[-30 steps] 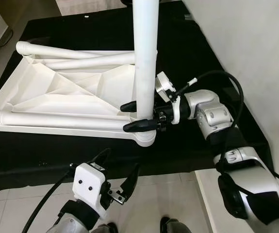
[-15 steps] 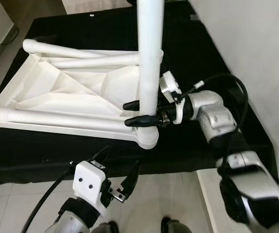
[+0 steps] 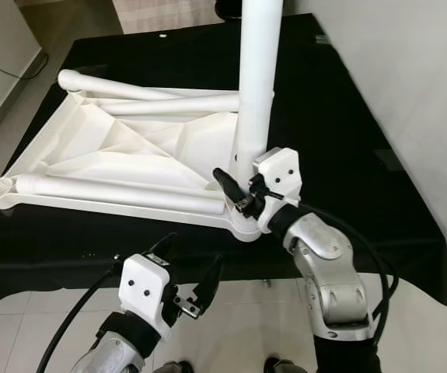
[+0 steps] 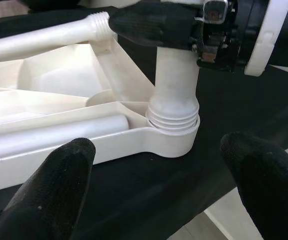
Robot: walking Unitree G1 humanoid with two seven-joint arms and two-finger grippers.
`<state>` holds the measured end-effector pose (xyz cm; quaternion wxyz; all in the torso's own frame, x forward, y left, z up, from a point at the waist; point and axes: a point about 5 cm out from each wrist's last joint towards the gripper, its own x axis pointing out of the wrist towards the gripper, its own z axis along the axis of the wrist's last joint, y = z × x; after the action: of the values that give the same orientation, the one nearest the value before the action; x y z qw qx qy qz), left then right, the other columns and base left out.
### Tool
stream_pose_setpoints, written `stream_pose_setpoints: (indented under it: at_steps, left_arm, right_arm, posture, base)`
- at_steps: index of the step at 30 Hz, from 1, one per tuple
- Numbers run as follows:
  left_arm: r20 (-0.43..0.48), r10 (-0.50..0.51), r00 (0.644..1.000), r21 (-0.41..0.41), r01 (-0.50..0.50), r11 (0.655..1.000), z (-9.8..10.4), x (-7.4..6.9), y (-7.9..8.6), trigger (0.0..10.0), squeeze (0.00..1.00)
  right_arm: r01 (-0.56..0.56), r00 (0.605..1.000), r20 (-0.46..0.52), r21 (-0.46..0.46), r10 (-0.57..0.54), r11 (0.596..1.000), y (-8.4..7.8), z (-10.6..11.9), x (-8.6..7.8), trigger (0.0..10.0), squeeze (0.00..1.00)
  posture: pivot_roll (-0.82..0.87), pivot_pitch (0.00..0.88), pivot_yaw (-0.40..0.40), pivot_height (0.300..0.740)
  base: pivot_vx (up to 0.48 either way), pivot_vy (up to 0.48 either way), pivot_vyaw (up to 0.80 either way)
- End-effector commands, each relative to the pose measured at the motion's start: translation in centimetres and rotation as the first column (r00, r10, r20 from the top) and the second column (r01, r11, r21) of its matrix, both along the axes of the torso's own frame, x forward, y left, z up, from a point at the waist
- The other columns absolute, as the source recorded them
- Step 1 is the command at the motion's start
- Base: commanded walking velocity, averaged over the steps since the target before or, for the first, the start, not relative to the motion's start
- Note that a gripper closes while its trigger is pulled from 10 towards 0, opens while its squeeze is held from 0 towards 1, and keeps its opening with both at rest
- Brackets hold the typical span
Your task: Building children table
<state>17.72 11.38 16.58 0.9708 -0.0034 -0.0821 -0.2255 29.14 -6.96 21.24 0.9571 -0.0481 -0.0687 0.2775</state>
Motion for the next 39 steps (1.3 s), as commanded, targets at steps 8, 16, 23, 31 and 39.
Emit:
stream_pose_setpoints:
  at_steps: [8,16,23,31,39]
  left_arm:
    - [-0.015,-0.004,1.0,-0.008,0.004,1.0,-0.3,-0.3,0.1,10.0,0.0]
    - [-0.012,-0.001,1.0,-0.011,0.001,1.0,-0.2,-0.4,-0.1,10.0,0.0]
    - [-0.011,0.002,1.0,-0.012,-0.002,1.0,0.0,-0.8,-0.1,10.0,0.0]
    - [-0.017,-0.002,1.0,-0.011,0.002,1.0,0.2,-1.2,-0.1,10.0,0.0]
    - [-0.019,-0.001,1.0,-0.01,0.001,1.0,0.4,-1.6,-0.2,10.0,0.0]
  right_arm:
    - [-0.318,0.941,-0.079,0.128,0.329,0.939,2.6,0.6,-0.2,10.0,1.0]
    - [-0.537,0.843,-0.034,-0.01,0.536,0.844,1.4,1.5,2.3,10.0,1.0]
    - [-0.732,0.682,-0.069,-0.081,0.728,0.677,0.0,3.1,4.6,10.0,0.0]
    - [-0.83,0.557,-0.096,-0.104,0.825,0.548,-0.4,4.9,5.9,10.0,0.0]
    - [-0.879,0.474,-0.153,-0.147,0.867,0.454,-0.5,5.3,6.6,10.0,0.0]
  posture:
    - [0.01,0.221,0.04,0.74]
    - [0.02,0.228,0.036,0.74]
    - [0.05,0.254,0.038,0.74]
    - [0.08,0.272,0.04,0.74]
    - [0.09,0.284,0.034,0.74]
  base:
    - [0.0,0.0,0.0]
    - [0.0,0.0,0.0]
    - [0.0,0.0,0.0]
    - [0.0,0.0,0.0]
    - [0.0,0.0,0.0]
